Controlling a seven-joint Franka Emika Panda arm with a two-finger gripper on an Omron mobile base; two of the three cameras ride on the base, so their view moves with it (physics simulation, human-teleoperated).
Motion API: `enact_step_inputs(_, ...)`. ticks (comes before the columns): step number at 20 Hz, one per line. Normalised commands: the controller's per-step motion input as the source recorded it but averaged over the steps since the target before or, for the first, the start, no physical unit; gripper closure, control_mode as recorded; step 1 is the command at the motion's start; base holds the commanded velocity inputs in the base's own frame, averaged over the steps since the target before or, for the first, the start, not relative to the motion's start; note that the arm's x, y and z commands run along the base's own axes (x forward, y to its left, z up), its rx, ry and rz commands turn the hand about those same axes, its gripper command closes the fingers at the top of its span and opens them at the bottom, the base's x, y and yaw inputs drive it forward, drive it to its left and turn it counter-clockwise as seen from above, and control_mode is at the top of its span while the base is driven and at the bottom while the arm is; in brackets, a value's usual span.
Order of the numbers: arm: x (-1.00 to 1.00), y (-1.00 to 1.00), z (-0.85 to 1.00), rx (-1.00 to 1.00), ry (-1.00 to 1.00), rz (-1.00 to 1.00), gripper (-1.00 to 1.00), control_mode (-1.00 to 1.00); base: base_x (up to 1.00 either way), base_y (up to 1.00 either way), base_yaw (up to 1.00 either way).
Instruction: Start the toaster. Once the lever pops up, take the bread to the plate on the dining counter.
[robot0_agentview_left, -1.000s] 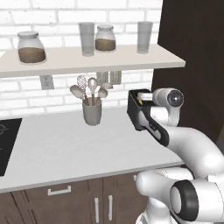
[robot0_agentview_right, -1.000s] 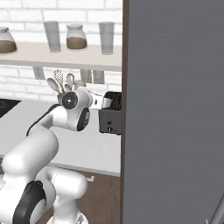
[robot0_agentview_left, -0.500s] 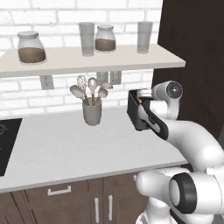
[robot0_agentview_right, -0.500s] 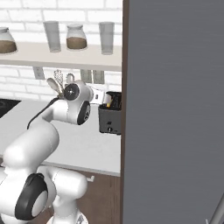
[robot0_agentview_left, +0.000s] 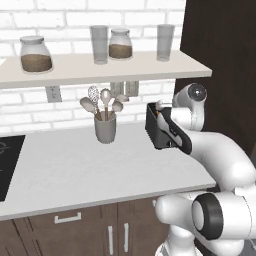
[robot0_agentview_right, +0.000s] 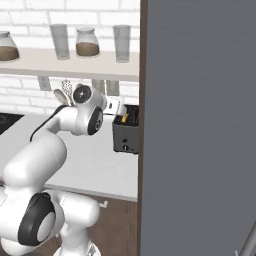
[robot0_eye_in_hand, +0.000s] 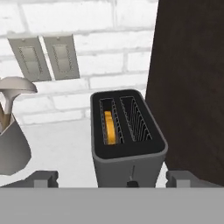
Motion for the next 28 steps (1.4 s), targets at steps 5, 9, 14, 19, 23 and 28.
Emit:
enact_step_inputs(5,0.04,0.0,0.0,0.0,0.02,0.02,-1.0,-1.0,0.0,0.0,0.0)
enact_step_inputs(9,0.1,0.0,-0.08,0.0,0.0,0.05,-1.0,-1.0,0.0,0.0,0.0)
enact_step_inputs(14,0.15,0.0,-0.16,0.0,0.0,0.08,-1.0,-1.0,0.0,0.0,0.0)
enact_step_inputs(19,0.17,0.0,-0.06,0.0,0.0,0.07,-1.0,-1.0,0.0,0.0,0.0)
enact_step_inputs(23,0.2,0.0,-0.01,0.0,0.0,0.03,-1.0,-1.0,0.0,0.0,0.0)
enact_step_inputs(28,0.14,0.0,-0.06,0.0,0.01,0.0,-1.0,-1.0,0.0,0.0,0.0)
